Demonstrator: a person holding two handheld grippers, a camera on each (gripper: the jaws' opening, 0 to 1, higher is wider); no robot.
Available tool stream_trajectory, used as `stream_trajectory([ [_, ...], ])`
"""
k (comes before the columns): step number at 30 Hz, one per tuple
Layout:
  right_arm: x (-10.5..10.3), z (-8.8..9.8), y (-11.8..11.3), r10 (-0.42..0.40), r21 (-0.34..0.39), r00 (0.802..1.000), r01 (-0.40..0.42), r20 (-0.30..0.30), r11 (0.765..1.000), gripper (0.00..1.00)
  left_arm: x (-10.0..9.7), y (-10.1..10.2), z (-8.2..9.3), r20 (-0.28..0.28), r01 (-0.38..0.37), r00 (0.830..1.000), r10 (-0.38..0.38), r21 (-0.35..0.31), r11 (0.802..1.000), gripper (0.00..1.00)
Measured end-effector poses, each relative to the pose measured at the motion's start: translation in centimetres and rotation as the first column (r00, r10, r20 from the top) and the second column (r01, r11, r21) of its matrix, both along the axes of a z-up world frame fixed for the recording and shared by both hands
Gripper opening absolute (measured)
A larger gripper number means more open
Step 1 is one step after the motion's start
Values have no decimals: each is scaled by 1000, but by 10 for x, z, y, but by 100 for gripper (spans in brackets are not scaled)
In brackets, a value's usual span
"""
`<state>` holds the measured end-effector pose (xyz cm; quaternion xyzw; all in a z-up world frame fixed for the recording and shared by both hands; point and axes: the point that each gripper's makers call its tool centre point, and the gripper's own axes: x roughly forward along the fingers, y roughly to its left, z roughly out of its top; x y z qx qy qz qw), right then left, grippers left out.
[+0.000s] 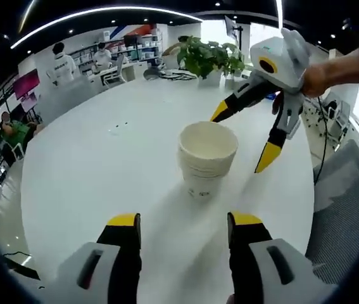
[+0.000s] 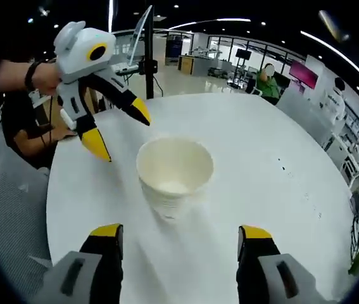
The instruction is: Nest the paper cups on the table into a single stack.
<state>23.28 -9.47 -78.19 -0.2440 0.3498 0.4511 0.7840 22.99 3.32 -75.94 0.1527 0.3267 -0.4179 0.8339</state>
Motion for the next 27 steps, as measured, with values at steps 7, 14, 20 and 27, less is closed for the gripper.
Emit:
stream_trajectory([
  [7,-10,4,-9,-112,90,993,114,-29,989,76,-18,26,3,-12,-80,997,79,-38,996,55],
  [14,-28,3,-22,-149,97,988,152,-35,984,76,-34,42,1,-27,-162,987,160,-79,984,55],
  [20,-42,5,-31,-199,122,979,203,-43,972,76,-49,48,-2,-34,-205,979,203,-102,973,55],
  [27,-67,1,-48,-245,128,968,249,-45,960,76,-71,51,-7,-47,-251,968,247,-121,961,55],
])
